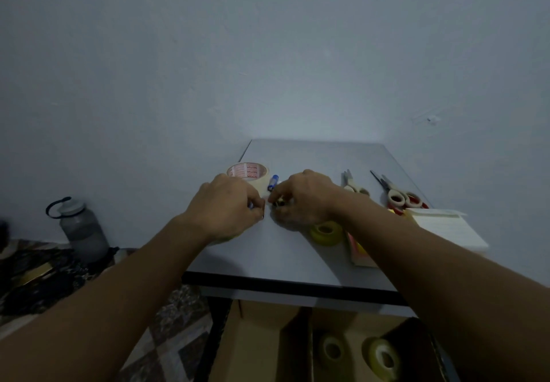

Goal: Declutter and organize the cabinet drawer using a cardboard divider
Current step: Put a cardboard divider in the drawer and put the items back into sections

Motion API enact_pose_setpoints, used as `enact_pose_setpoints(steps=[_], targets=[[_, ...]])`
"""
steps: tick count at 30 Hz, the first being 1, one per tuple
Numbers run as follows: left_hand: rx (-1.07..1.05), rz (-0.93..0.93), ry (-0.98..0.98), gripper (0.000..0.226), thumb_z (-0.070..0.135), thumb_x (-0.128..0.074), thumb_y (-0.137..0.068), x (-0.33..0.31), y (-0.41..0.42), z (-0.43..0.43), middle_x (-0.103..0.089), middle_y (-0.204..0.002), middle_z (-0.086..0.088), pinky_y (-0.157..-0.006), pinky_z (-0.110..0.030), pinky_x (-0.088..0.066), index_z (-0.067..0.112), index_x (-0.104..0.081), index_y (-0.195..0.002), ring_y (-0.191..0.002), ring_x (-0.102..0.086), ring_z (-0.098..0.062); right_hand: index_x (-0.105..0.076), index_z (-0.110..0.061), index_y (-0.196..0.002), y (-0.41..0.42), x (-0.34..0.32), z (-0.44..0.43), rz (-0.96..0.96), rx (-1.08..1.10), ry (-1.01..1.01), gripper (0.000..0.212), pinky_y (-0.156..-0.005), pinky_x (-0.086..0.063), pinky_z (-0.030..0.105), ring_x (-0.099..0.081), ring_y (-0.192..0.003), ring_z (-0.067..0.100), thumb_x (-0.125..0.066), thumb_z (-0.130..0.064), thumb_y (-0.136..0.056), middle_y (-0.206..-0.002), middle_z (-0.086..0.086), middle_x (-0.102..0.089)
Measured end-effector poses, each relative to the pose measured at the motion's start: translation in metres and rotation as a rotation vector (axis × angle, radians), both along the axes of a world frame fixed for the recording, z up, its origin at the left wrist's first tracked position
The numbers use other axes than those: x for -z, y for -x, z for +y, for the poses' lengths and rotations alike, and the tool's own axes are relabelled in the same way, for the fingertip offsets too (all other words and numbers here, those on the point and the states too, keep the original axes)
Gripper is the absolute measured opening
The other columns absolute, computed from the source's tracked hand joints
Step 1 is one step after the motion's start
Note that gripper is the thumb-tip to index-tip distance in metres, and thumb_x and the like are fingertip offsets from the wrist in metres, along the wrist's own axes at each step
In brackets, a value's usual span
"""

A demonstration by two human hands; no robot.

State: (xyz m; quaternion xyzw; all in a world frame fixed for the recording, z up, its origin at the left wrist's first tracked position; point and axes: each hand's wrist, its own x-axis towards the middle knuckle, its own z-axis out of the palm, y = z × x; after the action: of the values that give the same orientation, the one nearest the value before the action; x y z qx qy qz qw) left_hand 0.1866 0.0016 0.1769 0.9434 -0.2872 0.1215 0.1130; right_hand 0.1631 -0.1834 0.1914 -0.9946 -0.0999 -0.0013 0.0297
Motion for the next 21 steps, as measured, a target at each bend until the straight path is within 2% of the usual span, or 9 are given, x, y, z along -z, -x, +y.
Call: enact_pose_setpoints(steps=[3, 5, 8, 12, 14, 18, 21], targets=[[-0.011, -0.029, -0.006, 0.030, 0.053, -0.061, -0.087, 0.000, 0.004, -0.002, -0.068, -0.121, 0.002, -0.085, -0.037, -0.051, 0.035, -0.074, -0.107, -0.107, -0.055, -0.021, -0.065, -0.039, -0.116, 0.001, 0.000, -0.006, 0.005, 0.059, -0.043, 0.036, -0.096, -0.049, 0.045, -0.056, -0.111, 0.022, -0.058, -0.050, -0.083, -0.117, -0.005, -0.066], [-0.025, -0.049, -0.024, 0.039, 0.058, -0.060, -0.086, -0.001, 0.006, -0.005, -0.063, -0.128, 0.000, -0.092, -0.040, -0.047, 0.036, -0.069, -0.116, -0.116, -0.052, -0.024, -0.066, -0.039, -0.109, 0.001, -0.001, -0.009, 0.012, 0.087, -0.062, 0.035, -0.092, -0.052, 0.045, -0.058, -0.103, 0.020, -0.059, -0.054, -0.078, -0.110, -0.006, -0.066], [-0.036, -0.057, -0.056, 0.035, 0.055, -0.059, -0.088, -0.003, 0.008, -0.011, -0.066, -0.124, 0.002, -0.091, -0.040, -0.043, 0.038, -0.071, -0.116, -0.114, -0.051, -0.024, -0.066, -0.040, -0.099, 0.001, 0.001, -0.010, -0.013, 0.104, -0.090, 0.032, -0.087, -0.053, 0.044, -0.059, -0.098, 0.019, -0.060, -0.061, -0.076, -0.102, -0.007, -0.066], [-0.015, -0.059, -0.052, 0.024, 0.041, -0.061, -0.090, 0.002, 0.012, -0.011, -0.069, -0.118, 0.003, -0.087, -0.037, -0.046, 0.036, -0.075, -0.109, -0.109, -0.057, -0.024, -0.069, -0.032, -0.106, 0.002, 0.003, -0.011, -0.055, 0.106, -0.094, 0.022, -0.087, -0.054, 0.042, -0.061, -0.101, 0.021, -0.066, -0.035, -0.085, -0.107, -0.003, -0.067], [0.012, -0.022, -0.002, 0.022, 0.034, -0.062, -0.090, 0.007, 0.012, -0.009, -0.070, -0.116, 0.001, -0.084, -0.033, -0.049, 0.033, -0.076, -0.107, -0.103, -0.062, -0.024, -0.069, -0.032, -0.106, 0.004, 0.003, -0.011, -0.046, 0.111, -0.104, 0.020, -0.088, -0.055, 0.041, -0.062, -0.101, 0.020, -0.066, -0.029, -0.086, -0.108, -0.003, -0.067], [0.055, -0.009, 0.041, 0.021, 0.027, -0.063, -0.089, 0.014, 0.012, -0.005, -0.071, -0.110, -0.001, -0.079, -0.030, -0.053, 0.031, -0.078, -0.103, -0.096, -0.064, -0.026, -0.067, -0.034, -0.105, 0.007, 0.004, -0.009, -0.101, 0.132, -0.085, 0.016, -0.088, -0.052, 0.041, -0.060, -0.104, 0.021, -0.065, -0.033, -0.088, -0.106, -0.004, -0.067], [0.057, 0.004, 0.077, 0.024, 0.035, -0.058, -0.086, 0.016, 0.015, -0.003, -0.072, -0.104, 0.003, -0.079, -0.035, -0.057, 0.035, -0.078, -0.101, -0.095, -0.065, -0.025, -0.064, -0.031, -0.113, 0.008, 0.006, -0.007, -0.127, 0.130, -0.067, 0.025, -0.087, -0.049, 0.041, -0.058, -0.106, 0.025, -0.064, -0.038, -0.089, -0.111, -0.001, -0.066]])
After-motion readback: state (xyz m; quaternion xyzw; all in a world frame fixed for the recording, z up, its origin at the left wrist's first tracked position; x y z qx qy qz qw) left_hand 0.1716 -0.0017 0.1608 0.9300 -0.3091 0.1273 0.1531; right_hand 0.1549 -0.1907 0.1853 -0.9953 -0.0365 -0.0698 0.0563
